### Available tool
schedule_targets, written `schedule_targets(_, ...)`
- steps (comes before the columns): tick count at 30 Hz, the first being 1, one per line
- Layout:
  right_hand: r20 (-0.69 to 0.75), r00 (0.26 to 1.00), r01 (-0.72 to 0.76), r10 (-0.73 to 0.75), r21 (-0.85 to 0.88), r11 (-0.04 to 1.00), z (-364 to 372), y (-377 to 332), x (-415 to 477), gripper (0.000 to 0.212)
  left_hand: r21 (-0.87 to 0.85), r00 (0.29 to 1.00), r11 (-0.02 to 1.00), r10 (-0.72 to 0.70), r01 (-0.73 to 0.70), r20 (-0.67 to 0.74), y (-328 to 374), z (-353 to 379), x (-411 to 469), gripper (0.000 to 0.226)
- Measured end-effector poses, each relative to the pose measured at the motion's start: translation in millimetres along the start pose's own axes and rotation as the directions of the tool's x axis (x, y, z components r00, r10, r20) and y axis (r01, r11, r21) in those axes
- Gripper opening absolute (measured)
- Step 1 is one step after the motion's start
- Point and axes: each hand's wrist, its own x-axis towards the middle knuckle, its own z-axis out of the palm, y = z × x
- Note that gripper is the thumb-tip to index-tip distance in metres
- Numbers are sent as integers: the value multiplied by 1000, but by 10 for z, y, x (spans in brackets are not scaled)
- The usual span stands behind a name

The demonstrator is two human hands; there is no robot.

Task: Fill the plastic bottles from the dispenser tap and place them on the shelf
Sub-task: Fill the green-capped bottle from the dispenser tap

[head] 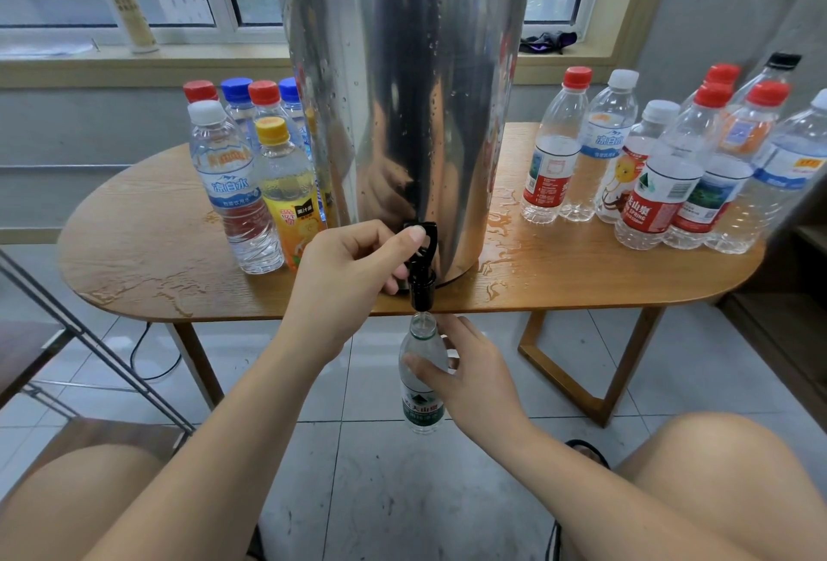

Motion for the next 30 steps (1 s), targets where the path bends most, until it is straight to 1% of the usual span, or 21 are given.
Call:
schedule_targets(17, -6, 1000, 13, -13, 30, 999, 2, 9, 3, 44, 3, 1000, 1000, 8, -8, 8, 9, -9, -13, 41)
schedule_targets(30, -11, 1000, 15, -15, 17, 1000, 5, 6, -2, 44, 5, 1000, 1000, 5, -5, -7, 12, 7, -16, 42)
